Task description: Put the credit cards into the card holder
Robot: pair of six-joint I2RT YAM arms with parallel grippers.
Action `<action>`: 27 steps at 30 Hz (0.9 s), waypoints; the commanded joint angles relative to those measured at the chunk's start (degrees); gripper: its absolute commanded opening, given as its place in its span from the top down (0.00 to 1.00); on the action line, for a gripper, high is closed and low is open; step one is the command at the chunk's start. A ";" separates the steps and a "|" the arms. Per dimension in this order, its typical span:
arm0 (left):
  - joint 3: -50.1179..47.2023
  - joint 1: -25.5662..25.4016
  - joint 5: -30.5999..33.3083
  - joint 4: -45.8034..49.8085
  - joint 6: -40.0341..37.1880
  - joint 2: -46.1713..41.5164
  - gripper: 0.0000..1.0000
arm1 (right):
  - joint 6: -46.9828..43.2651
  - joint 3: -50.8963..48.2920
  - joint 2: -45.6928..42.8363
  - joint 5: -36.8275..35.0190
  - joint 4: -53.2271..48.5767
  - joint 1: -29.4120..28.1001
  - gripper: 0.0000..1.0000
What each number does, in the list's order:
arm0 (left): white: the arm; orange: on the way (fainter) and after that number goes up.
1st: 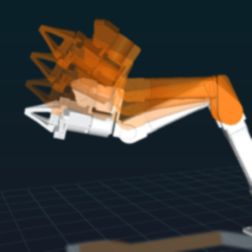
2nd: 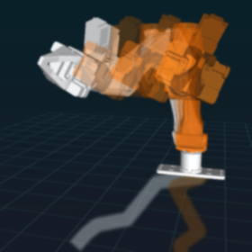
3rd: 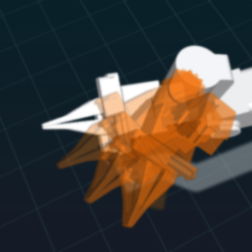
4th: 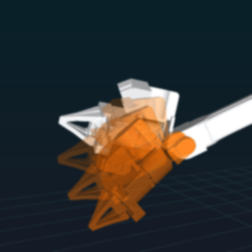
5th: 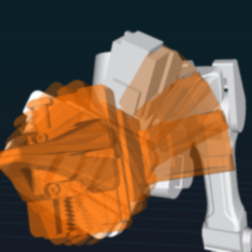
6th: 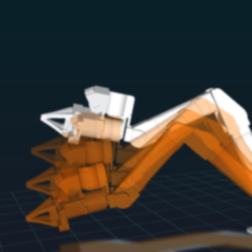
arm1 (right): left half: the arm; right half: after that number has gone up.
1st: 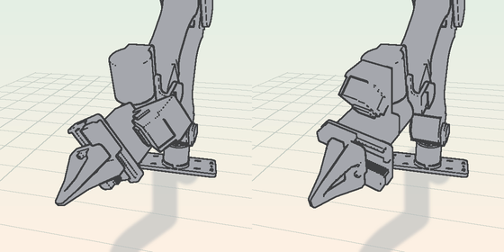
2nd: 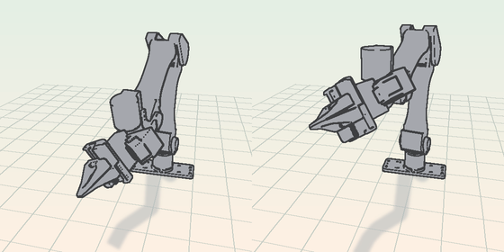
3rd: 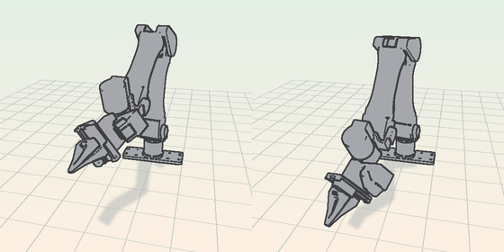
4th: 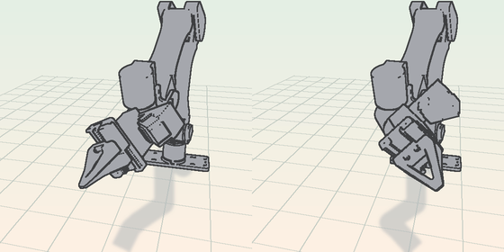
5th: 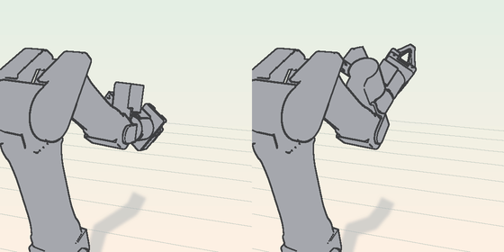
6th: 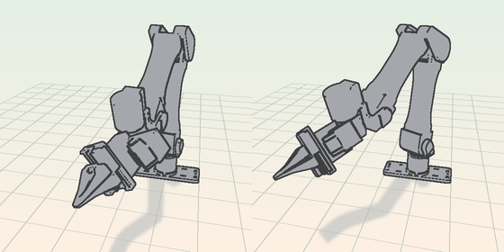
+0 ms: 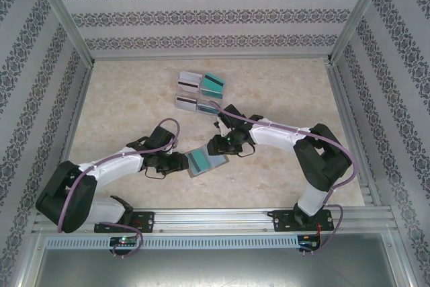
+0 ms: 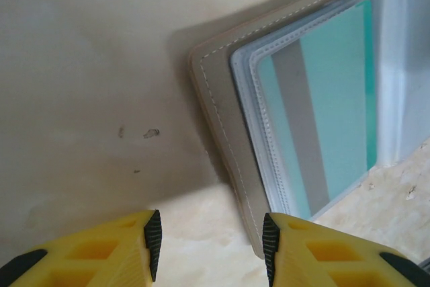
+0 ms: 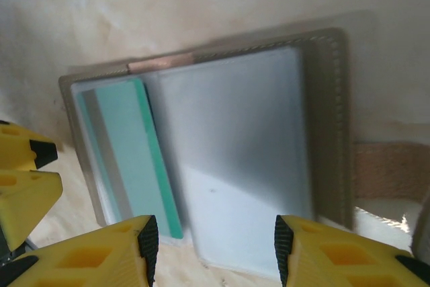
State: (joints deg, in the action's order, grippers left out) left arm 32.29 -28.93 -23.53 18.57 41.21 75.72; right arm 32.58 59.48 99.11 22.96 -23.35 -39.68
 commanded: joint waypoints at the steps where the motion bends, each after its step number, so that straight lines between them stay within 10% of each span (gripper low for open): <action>1: 1.81 -0.82 -0.88 -2.22 -1.07 0.77 0.54 | -1.48 -0.13 1.10 -1.60 -0.54 0.13 0.49; 27: 1.81 -1.05 -1.68 -4.55 -0.08 2.73 0.54 | -0.26 1.40 6.01 1.22 2.55 -2.45 0.48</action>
State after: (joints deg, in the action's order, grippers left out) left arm 32.60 -28.95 -24.03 15.55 41.17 77.87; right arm 31.53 60.25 103.44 22.57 -21.47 -41.52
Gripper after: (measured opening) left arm 0.455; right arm 0.518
